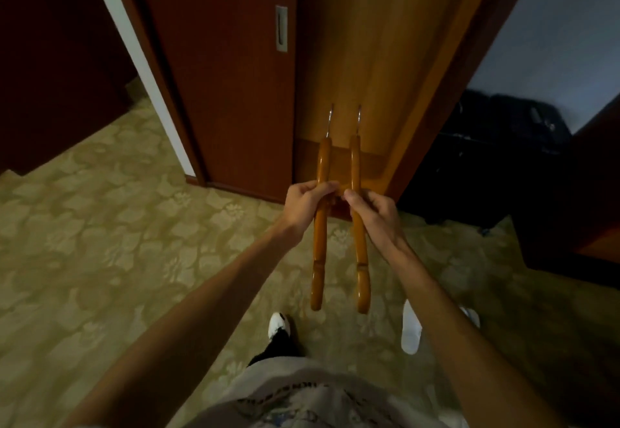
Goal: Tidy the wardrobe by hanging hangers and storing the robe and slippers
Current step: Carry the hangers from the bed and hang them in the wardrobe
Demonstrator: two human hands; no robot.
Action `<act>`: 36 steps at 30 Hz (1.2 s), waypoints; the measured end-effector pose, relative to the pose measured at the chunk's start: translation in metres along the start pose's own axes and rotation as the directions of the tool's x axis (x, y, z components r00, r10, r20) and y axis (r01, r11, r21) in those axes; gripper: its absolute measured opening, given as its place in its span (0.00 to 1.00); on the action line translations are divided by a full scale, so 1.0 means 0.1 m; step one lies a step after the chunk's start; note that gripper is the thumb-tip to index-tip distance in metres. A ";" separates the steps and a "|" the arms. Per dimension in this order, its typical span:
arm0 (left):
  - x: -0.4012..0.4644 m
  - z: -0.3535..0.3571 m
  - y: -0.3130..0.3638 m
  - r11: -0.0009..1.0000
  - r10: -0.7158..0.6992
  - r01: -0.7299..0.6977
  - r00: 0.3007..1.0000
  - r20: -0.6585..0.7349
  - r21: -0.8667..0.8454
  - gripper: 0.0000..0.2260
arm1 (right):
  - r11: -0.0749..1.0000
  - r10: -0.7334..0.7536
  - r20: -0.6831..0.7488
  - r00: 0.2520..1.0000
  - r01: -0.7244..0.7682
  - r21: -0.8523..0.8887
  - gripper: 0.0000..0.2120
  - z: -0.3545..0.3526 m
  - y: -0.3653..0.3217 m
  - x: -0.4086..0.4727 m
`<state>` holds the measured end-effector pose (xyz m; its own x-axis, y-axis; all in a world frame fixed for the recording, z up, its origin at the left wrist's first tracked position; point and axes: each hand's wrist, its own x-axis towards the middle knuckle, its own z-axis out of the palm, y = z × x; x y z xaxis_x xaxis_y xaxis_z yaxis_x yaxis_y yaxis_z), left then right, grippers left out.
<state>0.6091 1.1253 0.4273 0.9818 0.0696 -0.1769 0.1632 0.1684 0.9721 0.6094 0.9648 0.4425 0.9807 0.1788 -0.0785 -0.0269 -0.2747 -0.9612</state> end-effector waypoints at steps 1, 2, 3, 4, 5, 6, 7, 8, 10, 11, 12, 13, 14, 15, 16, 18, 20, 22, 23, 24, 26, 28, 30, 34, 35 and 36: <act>0.26 -0.04 0.07 1.000 -0.007 0.008 1.000 0.014 -0.005 0.10 | 1.000 0.010 -0.006 1.000 -0.010 0.013 0.10 0.01 -0.04 0.24; 0.51 -0.08 0.15 1.000 -0.013 0.014 1.000 0.025 -0.006 0.11 | 1.000 0.017 -0.023 1.000 -0.017 0.014 0.10 0.01 -0.08 0.48; 0.74 -0.11 0.23 1.000 -0.017 0.017 0.999 0.035 -0.003 0.11 | 1.000 0.021 -0.054 0.998 -0.021 0.008 0.10 0.01 -0.09 0.71; 0.96 -0.13 0.32 1.000 -0.019 0.019 0.999 0.050 -0.001 0.11 | 1.000 0.020 -0.085 0.996 -0.021 -0.003 0.11 0.01 -0.11 0.93; 1.18 -0.15 0.41 1.000 -0.019 0.018 0.997 0.071 0.006 0.12 | 1.000 0.022 -0.108 0.994 -0.024 -0.017 0.11 0.00 -0.13 1.16; 1.38 -0.16 0.47 1.000 -0.024 0.022 0.996 0.090 0.017 0.12 | 0.999 0.026 -0.122 0.992 -0.030 -0.028 0.12 -0.01 -0.14 1.36; 1.57 -0.16 0.53 0.999 -0.028 0.024 0.993 0.111 0.031 0.12 | 0.999 0.035 -0.131 0.991 -0.040 -0.034 0.12 -0.02 -0.16 1.54; 1.76 -0.17 0.57 0.999 -0.034 0.029 0.992 0.124 0.041 0.13 | 0.999 0.039 -0.132 0.990 -0.044 -0.030 0.12 -0.05 -0.20 1.71; 2.13 -0.14 0.68 0.998 -0.043 0.038 0.989 0.138 0.044 0.13 | 0.998 0.044 -0.127 0.991 -0.048 -0.030 0.13 -0.12 -0.29 2.04; 2.33 -0.11 0.73 0.998 -0.047 0.041 0.989 0.139 0.045 0.13 | 0.998 0.039 -0.132 0.990 -0.044 -0.036 0.13 -0.17 -0.33 2.22; 2.53 -0.08 0.77 0.998 -0.049 0.043 0.988 0.143 0.043 0.13 | 0.999 0.031 -0.143 0.989 -0.037 -0.038 0.13 -0.22 -0.37 2.40; 2.72 -0.04 0.81 0.998 -0.047 0.041 0.987 0.152 0.040 0.13 | 0.999 0.023 -0.156 0.987 -0.029 -0.036 0.13 -0.28 -0.41 2.57; 2.91 0.01 0.87 0.999 -0.042 0.036 0.986 0.163 0.039 0.13 | 0.999 0.021 -0.169 0.985 -0.027 -0.031 0.12 -0.35 -0.45 2.75; 3.10 0.06 0.92 0.999 -0.036 0.029 0.984 0.174 0.041 0.13 | 0.999 0.019 -0.180 0.984 -0.024 -0.025 0.12 -0.42 -0.51 2.93; 3.31 0.12 0.99 0.999 -0.028 0.020 0.983 0.182 0.045 0.14 | 1.000 0.015 -0.189 0.982 -0.019 -0.019 0.11 -0.48 -0.56 3.11; 3.72 0.24 1.17 0.999 0.003 -0.013 0.979 0.203 0.051 0.13 | 1.000 0.005 -0.205 0.979 -0.008 -0.012 0.14 -0.62 -0.67 3.52; 4.18 0.38 1.37 0.994 0.042 -0.062 0.974 0.224 0.086 0.13 | 1.000 -0.021 -0.214 0.977 0.018 -0.014 0.15 -0.80 -0.78 3.93; 4.63 0.54 1.61 0.990 0.080 -0.105 0.966 0.246 0.091 0.14 | 0.998 -0.055 -0.221 0.974 0.058 0.007 0.11 -1.02 -0.90 4.36; 4.85 0.63 1.76 0.989 0.103 -0.125 0.962 0.253 0.074 0.14 | 0.997 -0.070 -0.224 0.972 0.077 0.024 0.10 -1.13 -1.00 4.57; 5.06 0.73 1.91 0.987 0.123 -0.146 0.959 0.254 0.073 0.15 | 0.995 -0.080 -0.226 0.971 0.090 0.036 0.10 -1.25 -1.10 4.78; 5.42 0.93 2.25 0.976 0.160 -0.193 0.949 0.271 0.100 0.16 | 0.992 -0.107 -0.234 0.966 0.119 0.037 0.11 -1.49 -1.32 5.17; 5.74 1.11 2.59 0.965 0.195 -0.239 0.931 0.307 0.111 0.15 | 0.985 -0.156 -0.252 0.955 0.169 0.031 0.12 -1.72 -1.57 5.52; 6.04 1.27 2.93 0.951 0.251 -0.293 0.917 0.311 0.099 0.15 | 0.973 -0.221 -0.267 0.938 0.231 0.009 0.12 -1.94 -1.83 5.84; 6.45 1.57 3.57 0.909 0.368 -0.411 0.869 0.332 0.068 0.16 | 0.948 -0.297 -0.283 0.912 0.316 0.023 0.14 -2.33 -2.38 6.30; 6.53 1.64 3.73 0.897 0.395 -0.438 0.854 0.338 0.060 0.17 | 0.941 -0.317 -0.292 0.902 0.338 0.022 0.16 -2.44 -2.52 6.41; 6.61 1.71 3.88 0.887 0.415 -0.459 0.840 0.349 0.051 0.17 | 0.933 -0.336 -0.303 0.892 0.359 0.023 0.16 -2.53 -2.66 6.49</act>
<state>1.3379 1.0687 0.7143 0.9265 -0.2152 0.3086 -0.3012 0.0670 0.9512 1.3021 0.9150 0.7136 0.9423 -0.0345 0.3331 0.3229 -0.1699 -0.9310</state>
